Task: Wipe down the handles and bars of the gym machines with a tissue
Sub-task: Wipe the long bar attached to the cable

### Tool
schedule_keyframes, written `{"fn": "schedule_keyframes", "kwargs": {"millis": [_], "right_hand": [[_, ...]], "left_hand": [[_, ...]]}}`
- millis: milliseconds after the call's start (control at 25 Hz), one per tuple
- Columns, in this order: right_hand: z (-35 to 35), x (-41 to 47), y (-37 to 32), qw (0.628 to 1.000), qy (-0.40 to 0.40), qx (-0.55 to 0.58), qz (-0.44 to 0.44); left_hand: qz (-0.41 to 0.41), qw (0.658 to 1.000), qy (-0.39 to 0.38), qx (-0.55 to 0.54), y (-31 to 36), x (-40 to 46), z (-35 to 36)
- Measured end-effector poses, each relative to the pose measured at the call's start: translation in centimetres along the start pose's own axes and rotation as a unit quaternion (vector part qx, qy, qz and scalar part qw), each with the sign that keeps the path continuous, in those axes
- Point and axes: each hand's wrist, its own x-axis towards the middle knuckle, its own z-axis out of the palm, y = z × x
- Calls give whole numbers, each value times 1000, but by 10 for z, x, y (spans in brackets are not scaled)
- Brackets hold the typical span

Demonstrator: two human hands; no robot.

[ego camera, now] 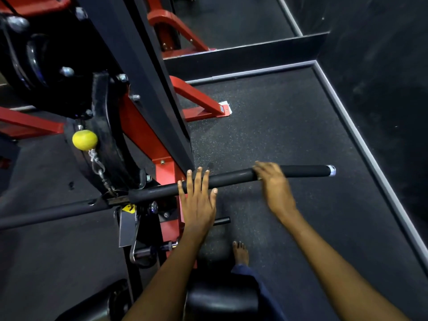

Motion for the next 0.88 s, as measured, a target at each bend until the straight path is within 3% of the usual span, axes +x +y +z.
{"fn": "schedule_keyframes", "kwargs": {"millis": [120,160,200,320,400,480,560,680,800,880], "right_hand": [[-27,0,41,970,95,4,223],[-23,1,32,961,103,10,255],[-12,3,12,965,86,25,247],[23,-5,-60,998,-51,26,27],[23,-4,-58,995,-83,-11,-63],[3,4,-18,998,-43,-31,-38],[-22,7,25,997,18,-60,46],[-30,10,25,988,41,-61,138],[-17,5,-3,999,-4,-36,13],[-26,5,24,999,-1,-40,-20]], "left_hand": [[8,1000,-1,7,-1,-1,-1],[9,1000,1,9,0,-1,-1],[5,1000,1,10,1,0,-1],[-5,1000,-13,13,4,1,-2],[1,1000,-21,20,4,0,-4],[1,1000,-24,17,3,1,-8],[5,1000,-24,11,9,4,-12],[51,997,-48,-21,32,18,-14],[108,991,-68,-47,69,38,-11],[142,985,-88,-53,88,44,-6]]}}
